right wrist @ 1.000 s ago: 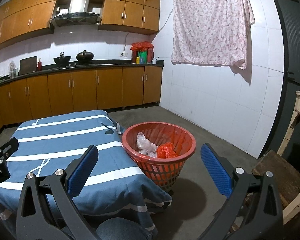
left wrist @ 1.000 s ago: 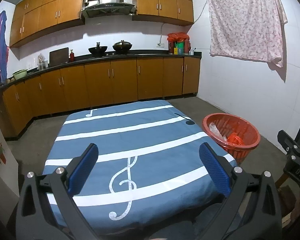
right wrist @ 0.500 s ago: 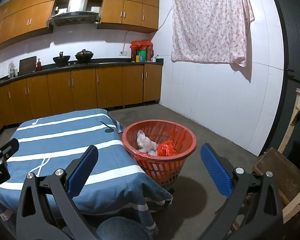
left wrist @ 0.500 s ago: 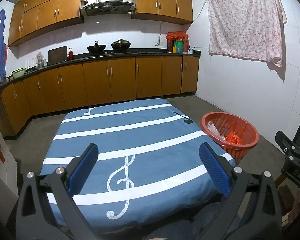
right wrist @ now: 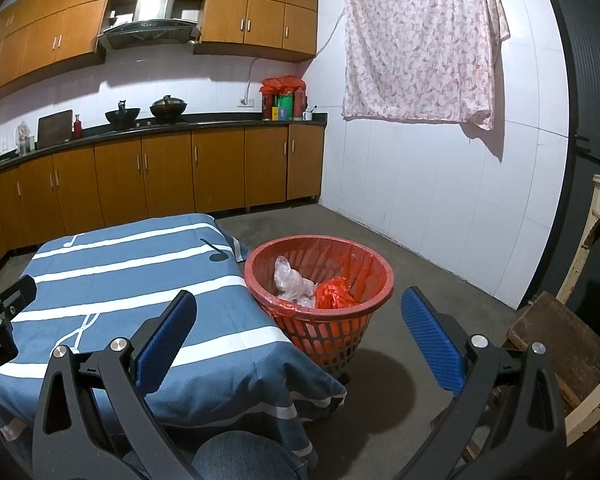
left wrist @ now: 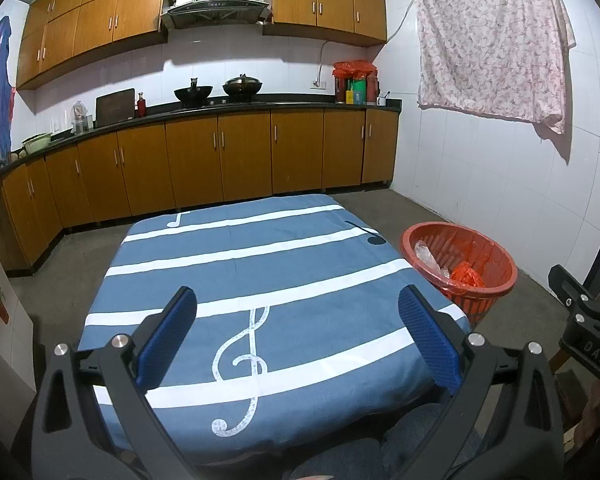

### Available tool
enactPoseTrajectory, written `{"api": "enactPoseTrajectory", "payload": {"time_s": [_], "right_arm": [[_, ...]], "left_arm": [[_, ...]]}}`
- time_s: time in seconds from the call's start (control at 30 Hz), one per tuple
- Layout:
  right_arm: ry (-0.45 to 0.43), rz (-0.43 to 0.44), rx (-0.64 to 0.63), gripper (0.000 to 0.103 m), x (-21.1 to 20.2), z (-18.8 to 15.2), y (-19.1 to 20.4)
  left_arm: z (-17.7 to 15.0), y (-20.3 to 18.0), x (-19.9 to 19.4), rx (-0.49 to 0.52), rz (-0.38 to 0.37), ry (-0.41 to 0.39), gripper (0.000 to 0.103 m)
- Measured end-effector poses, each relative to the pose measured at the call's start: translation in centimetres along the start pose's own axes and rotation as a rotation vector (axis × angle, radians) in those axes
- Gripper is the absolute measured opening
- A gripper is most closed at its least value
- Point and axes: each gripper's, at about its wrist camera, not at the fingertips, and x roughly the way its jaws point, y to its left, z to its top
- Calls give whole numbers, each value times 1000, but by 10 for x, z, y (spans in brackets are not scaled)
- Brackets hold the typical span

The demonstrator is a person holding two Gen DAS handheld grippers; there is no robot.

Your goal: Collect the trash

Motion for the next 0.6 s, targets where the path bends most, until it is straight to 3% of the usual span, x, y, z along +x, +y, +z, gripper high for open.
{"api": "enactPoseTrajectory", "payload": {"time_s": [0.6], "right_arm": [[2, 0, -1, 101, 0, 0, 0]], "left_arm": [[0, -1, 0, -2, 0, 2, 99]]}}
